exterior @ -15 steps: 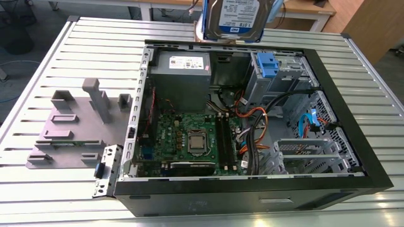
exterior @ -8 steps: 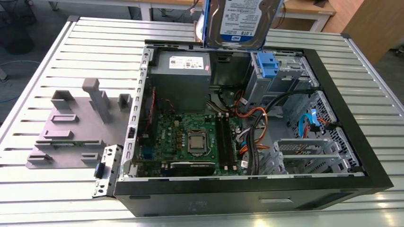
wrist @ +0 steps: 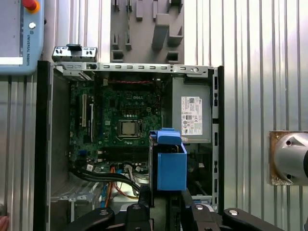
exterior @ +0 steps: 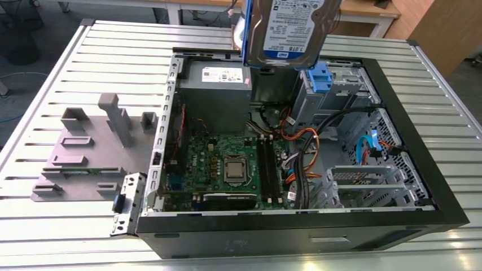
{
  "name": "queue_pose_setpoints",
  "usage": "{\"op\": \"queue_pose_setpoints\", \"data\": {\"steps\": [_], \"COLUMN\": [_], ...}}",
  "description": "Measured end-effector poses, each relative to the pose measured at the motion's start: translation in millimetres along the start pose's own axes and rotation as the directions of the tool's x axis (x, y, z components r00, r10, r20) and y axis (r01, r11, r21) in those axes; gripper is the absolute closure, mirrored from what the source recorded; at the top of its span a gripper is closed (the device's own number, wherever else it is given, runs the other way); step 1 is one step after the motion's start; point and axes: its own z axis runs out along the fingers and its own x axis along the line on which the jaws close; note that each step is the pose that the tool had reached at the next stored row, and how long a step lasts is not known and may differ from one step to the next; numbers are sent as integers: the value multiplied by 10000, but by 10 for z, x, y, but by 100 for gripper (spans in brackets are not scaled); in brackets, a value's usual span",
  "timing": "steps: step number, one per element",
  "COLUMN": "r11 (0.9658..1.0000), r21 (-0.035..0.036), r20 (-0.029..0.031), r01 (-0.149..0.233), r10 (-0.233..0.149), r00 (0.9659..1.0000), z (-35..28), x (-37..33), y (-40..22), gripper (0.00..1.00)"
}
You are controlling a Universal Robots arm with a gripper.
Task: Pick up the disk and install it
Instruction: 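Pick up the disk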
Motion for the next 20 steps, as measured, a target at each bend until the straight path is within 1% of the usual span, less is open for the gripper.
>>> {"op": "queue_pose_setpoints", "data": {"steps": [9, 20], "r11": [10000, 10000], "r21": [1, 0], "r20": [1, 1], "r01": [0, 0], "r10": [0, 0], "r00": [10000, 10000], "z": [18, 36], "x": [171, 455], "y": [-3, -6], "gripper": [65, 65]}}
